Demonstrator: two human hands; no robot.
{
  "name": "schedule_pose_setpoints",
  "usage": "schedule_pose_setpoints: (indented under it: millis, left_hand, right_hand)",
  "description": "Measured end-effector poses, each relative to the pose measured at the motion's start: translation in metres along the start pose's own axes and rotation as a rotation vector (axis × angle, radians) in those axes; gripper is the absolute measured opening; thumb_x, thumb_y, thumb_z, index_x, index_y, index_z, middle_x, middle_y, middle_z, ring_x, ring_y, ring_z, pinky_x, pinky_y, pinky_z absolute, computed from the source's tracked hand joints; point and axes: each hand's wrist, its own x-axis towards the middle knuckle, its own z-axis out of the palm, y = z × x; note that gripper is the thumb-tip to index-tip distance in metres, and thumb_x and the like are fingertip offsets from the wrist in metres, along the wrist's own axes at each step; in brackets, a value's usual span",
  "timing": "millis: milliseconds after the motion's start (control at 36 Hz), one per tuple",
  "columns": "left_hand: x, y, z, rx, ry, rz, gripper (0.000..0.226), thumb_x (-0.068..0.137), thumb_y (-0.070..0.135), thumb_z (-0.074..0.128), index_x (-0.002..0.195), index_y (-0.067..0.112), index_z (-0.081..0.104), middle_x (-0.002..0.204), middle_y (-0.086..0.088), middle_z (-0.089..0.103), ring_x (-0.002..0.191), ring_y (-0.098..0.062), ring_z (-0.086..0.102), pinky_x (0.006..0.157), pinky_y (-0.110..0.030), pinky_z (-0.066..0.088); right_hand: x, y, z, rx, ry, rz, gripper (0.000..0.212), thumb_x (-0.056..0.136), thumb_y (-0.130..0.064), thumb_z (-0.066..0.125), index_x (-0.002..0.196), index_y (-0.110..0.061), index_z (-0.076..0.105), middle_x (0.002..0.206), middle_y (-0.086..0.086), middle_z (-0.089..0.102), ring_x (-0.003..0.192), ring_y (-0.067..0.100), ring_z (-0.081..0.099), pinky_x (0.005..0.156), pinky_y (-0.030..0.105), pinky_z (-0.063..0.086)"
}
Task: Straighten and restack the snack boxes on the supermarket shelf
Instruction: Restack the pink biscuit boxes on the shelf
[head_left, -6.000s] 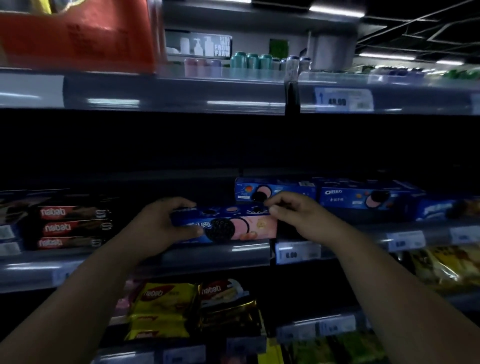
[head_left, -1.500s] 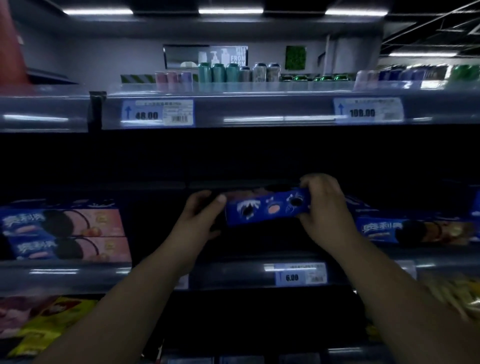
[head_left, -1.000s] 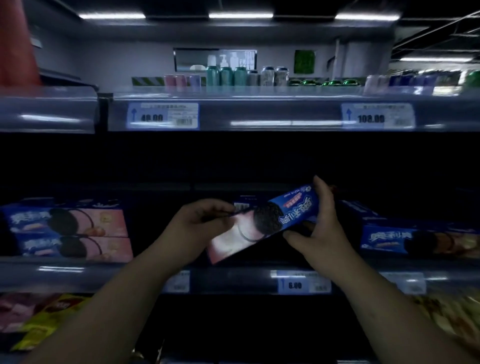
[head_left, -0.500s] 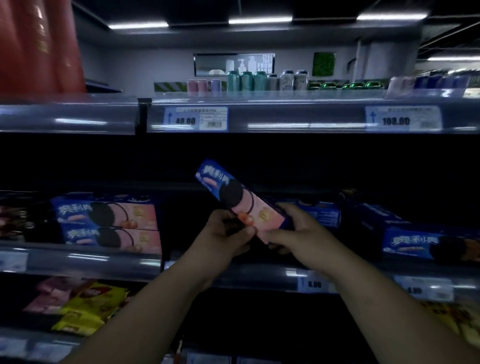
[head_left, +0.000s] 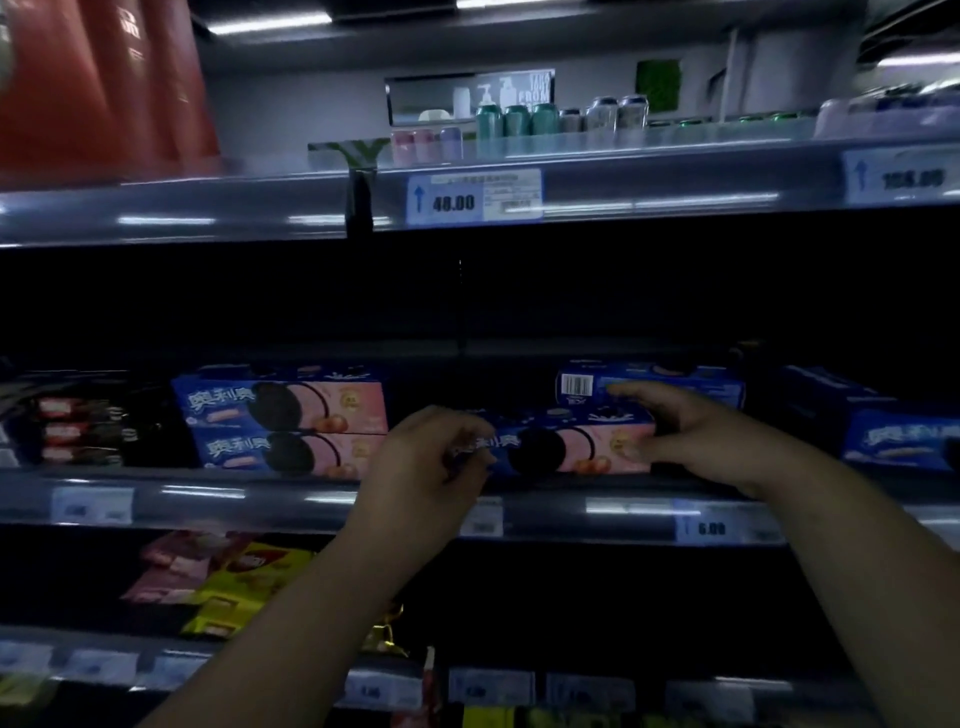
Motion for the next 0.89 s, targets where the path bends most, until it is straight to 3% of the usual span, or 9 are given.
schedule_pose_setpoints:
  millis: [56,167,250,444,556,667,722,778,889]
  left_hand:
    - [0.004,-0.005,-0.004,0.113,-0.048,0.09,0.029,0.086,0.019,0.066,0.115,0.024,0.065,0.113,0.015,0.057,0.101,0.003,0.053,0.085,-0.007,0.043]
    - [0.007,-0.013,0.001,0.342,-0.301,0.17,0.066,0.088,0.036,0.061,0.148,0.021,0.037,0.151,0.0,0.039,0.141,-0.018,0.032,0.114,-0.029,0.022]
    - [0.002,-0.019,0.008,0.52,-0.346,0.238,0.072,0.08,0.04,0.061,0.145,0.017,0.041,0.145,-0.008,0.049,0.129,-0.029,0.048,0.109,-0.043,0.033]
    - [-0.004,-0.031,0.019,0.556,-0.212,0.325,0.074,0.074,0.045,0.067,0.139,0.015,0.047,0.133,-0.009,0.056,0.116,-0.029,0.053,0.102,-0.043,0.034]
    - [-0.004,-0.03,0.021,0.527,-0.182,0.328,0.07,0.072,0.045,0.068,0.133,0.013,0.053,0.128,-0.009,0.059,0.112,-0.031,0.056,0.099,-0.045,0.038]
    - [-0.002,-0.026,0.021,0.514,-0.17,0.28,0.065,0.073,0.05,0.063,0.129,0.017,0.055,0.123,-0.004,0.06,0.107,-0.027,0.058,0.094,-0.042,0.042]
    - [-0.002,-0.023,0.023,0.501,-0.15,0.253,0.062,0.075,0.053,0.056,0.125,0.018,0.057,0.117,-0.003,0.062,0.102,-0.027,0.059,0.091,-0.042,0.044]
    - [-0.001,-0.02,0.027,0.494,-0.121,0.21,0.058,0.074,0.056,0.052,0.12,0.02,0.059,0.109,-0.002,0.063,0.096,-0.027,0.06,0.087,-0.041,0.044]
    - [0.001,-0.011,0.036,0.524,-0.063,0.125,0.048,0.074,0.056,0.052,0.108,0.023,0.059,0.095,0.0,0.061,0.086,-0.027,0.059,0.082,-0.041,0.042]
  right_hand:
    - [0.002,-0.002,0.004,-0.002,0.045,-0.032,0.055,0.085,-0.005,0.071,0.126,-0.038,0.057,0.138,-0.01,0.049,0.127,0.008,0.045,0.108,0.027,0.035]
    - [0.001,-0.003,0.011,-0.061,0.053,-0.05,0.05,0.083,-0.006,0.072,0.114,-0.045,0.066,0.135,-0.011,0.056,0.124,0.007,0.052,0.111,0.037,0.038]
    - [-0.004,-0.009,0.017,-0.036,0.052,-0.023,0.047,0.084,-0.007,0.072,0.115,-0.042,0.066,0.132,-0.011,0.058,0.12,0.006,0.055,0.107,0.033,0.042]
    - [-0.012,-0.01,0.029,0.019,0.124,-0.004,0.045,0.088,-0.002,0.066,0.119,-0.035,0.064,0.131,-0.011,0.058,0.114,0.002,0.058,0.094,0.02,0.048]
    - [-0.016,-0.014,0.025,0.02,0.118,0.02,0.048,0.076,-0.038,0.072,0.123,-0.036,0.062,0.133,-0.012,0.056,0.12,0.004,0.054,0.103,0.026,0.041]
    - [-0.007,-0.012,0.003,0.055,0.384,0.004,0.036,0.089,-0.035,0.065,0.124,-0.03,0.06,0.126,-0.008,0.059,0.117,0.012,0.056,0.09,0.022,0.045]
    - [0.001,-0.001,-0.012,-0.096,0.527,0.014,0.043,0.09,-0.033,0.067,0.13,-0.029,0.055,0.126,-0.009,0.057,0.115,0.013,0.055,0.086,0.022,0.045]
    - [0.008,0.011,-0.03,-0.318,0.549,0.081,0.061,0.088,-0.032,0.07,0.143,-0.027,0.044,0.138,-0.005,0.047,0.125,0.015,0.046,0.099,0.027,0.041]
    - [0.02,0.024,-0.056,-0.675,0.337,0.241,0.084,0.09,-0.034,0.066,0.155,-0.023,0.015,0.162,0.002,0.013,0.149,0.028,0.007,0.12,0.04,0.013]
